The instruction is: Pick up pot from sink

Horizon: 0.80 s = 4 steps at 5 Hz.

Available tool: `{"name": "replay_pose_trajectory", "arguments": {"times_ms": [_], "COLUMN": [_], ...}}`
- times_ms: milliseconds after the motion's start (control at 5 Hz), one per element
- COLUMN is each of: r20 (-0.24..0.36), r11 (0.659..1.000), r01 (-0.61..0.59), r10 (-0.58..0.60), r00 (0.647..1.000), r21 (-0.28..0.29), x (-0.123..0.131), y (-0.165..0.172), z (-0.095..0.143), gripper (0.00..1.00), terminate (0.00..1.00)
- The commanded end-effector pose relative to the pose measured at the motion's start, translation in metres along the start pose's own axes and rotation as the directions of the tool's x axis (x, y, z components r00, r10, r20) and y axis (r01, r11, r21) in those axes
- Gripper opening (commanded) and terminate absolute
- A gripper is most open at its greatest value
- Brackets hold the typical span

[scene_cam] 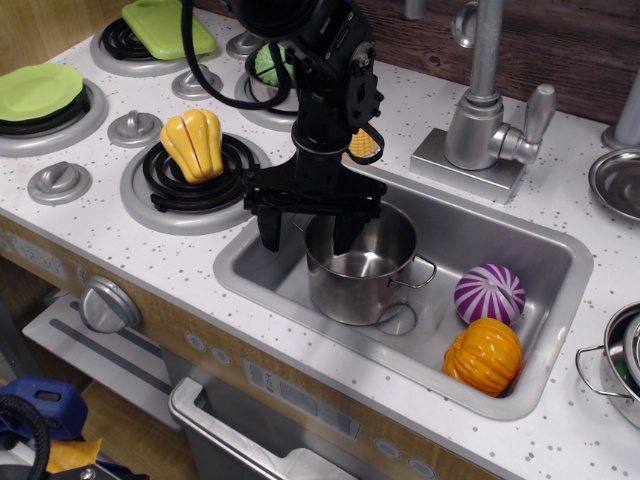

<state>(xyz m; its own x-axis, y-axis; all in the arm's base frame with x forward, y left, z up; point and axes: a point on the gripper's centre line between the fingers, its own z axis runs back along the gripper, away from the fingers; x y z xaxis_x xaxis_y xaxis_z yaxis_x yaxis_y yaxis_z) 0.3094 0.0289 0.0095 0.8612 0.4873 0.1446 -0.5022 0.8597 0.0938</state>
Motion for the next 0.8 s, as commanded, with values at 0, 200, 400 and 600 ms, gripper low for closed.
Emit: {"name": "replay_pose_trajectory", "arguments": {"times_ms": [0, 200, 400, 600], "r20": [0.000, -0.008, -0.006, -0.021], "r11": [1.000, 1.000, 1.000, 0.999], "r01": [0.000, 0.010, 0.014, 0.006], "r10": [0.000, -0.010, -0.014, -0.007], "r00": [1.000, 1.000, 1.000, 1.000], "r21": [0.000, -0.011, -0.027, -0.052], "x": [0.000, 0.008, 0.011, 0.014], "y": [0.000, -0.001, 0.000, 0.001], "z": [0.000, -0.005, -0.013, -0.022], "gripper": [1.00, 1.00, 1.00, 1.00], "terminate": [0.00, 0.00, 0.00, 0.00]}}
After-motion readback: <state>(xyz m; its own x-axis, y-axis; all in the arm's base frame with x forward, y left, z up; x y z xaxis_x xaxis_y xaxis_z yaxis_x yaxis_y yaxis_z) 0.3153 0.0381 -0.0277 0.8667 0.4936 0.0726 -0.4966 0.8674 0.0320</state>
